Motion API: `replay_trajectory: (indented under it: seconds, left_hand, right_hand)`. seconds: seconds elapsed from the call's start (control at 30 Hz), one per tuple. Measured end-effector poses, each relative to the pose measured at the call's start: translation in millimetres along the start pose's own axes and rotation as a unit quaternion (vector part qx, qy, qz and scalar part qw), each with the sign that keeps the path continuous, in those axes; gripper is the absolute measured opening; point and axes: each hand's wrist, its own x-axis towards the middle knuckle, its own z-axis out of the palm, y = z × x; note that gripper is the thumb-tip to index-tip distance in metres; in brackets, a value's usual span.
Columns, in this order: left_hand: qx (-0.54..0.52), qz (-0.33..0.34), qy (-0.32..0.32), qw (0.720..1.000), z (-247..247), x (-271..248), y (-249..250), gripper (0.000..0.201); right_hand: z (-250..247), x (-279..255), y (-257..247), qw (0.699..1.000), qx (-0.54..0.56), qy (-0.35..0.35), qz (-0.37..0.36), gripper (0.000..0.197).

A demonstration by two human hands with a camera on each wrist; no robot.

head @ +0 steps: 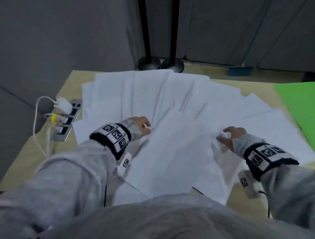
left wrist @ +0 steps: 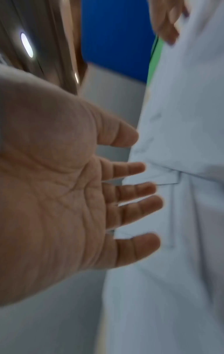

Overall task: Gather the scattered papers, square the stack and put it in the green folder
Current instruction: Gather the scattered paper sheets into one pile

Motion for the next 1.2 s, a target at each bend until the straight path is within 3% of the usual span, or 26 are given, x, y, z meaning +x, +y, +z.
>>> replay_trajectory:
  seconds: [0.1,0.17,0.27,0.4,0.47,0.5,0.57,0.67,0.8,0.9,1.0,1.07,1.13,1.2]
  left_hand:
    - [0.016,-0.057,-0.005,0.998,3.6,20.5,14.3,0.037]
    - [0.003,-0.104,-0.012,0.995,10.5,30.7,23.5,0.042]
    - [-0.04,-0.136,-0.007,0.99,24.8,36.1,32.8,0.05]
    - [0.012,-0.131,-0.052,0.99,31.0,26.4,41.9,0.062]
    - [0.039,-0.105,-0.053,0.992,35.0,23.3,46.2,0.048]
    - [0.036,-0.105,-0.054,0.992,39.0,28.3,46.2,0.043]
    - [0.003,-0.118,-0.051,0.992,38.7,32.2,46.6,0.053]
    - [-0.061,-0.143,0.01,0.988,29.4,38.7,44.4,0.065]
    - [-0.025,-0.161,0.066,0.984,12.8,55.4,37.3,0.042]
    - [-0.018,-0.155,0.04,0.987,9.8,65.1,40.3,0.032]
    - [-0.093,-0.159,0.072,0.98,12.8,74.6,47.4,0.057]
    - [-0.107,-0.162,0.08,0.978,15.9,81.1,52.2,0.077]
    - [-0.1,-0.161,0.061,0.98,19.1,83.4,56.6,0.081]
    - [-0.099,-0.153,0.044,0.982,21.2,85.2,61.2,0.072]
  right_hand:
    - [7.1,23.6,-8.5,0.989,0.0,0.023,0.145,0.089]
    - [20.0,36.6,-9.5,0.985,0.003,-0.001,0.173,0.104]
    - [31.6,19.0,-21.2,0.977,-0.003,0.013,0.211,0.091]
    - [47.2,16.7,-39.7,0.986,-0.026,0.032,0.159,0.082]
    - [54.3,19.8,-42.7,0.987,-0.02,0.056,0.147,0.082]
    - [53.5,21.3,-41.5,0.986,-0.004,0.073,0.15,0.081]
    - [43.4,20.3,-35.0,0.973,0.062,0.109,0.195,0.081]
    - [30.7,25.7,-15.8,0.949,0.123,0.162,0.242,0.08]
    - [34.0,24.8,-13.6,0.962,0.132,0.167,0.173,0.08]
    - [38.8,18.6,-26.2,0.973,0.133,0.153,0.112,0.08]
    - [31.1,20.8,-32.7,0.965,0.232,0.114,0.045,0.078]
    - [20.5,24.9,-28.2,0.959,0.253,0.126,0.026,0.075]
    - [13.4,31.5,-18.2,0.964,0.201,0.162,0.062,0.075]
    - [15.1,35.1,-8.3,0.972,0.134,0.16,0.108,0.08]
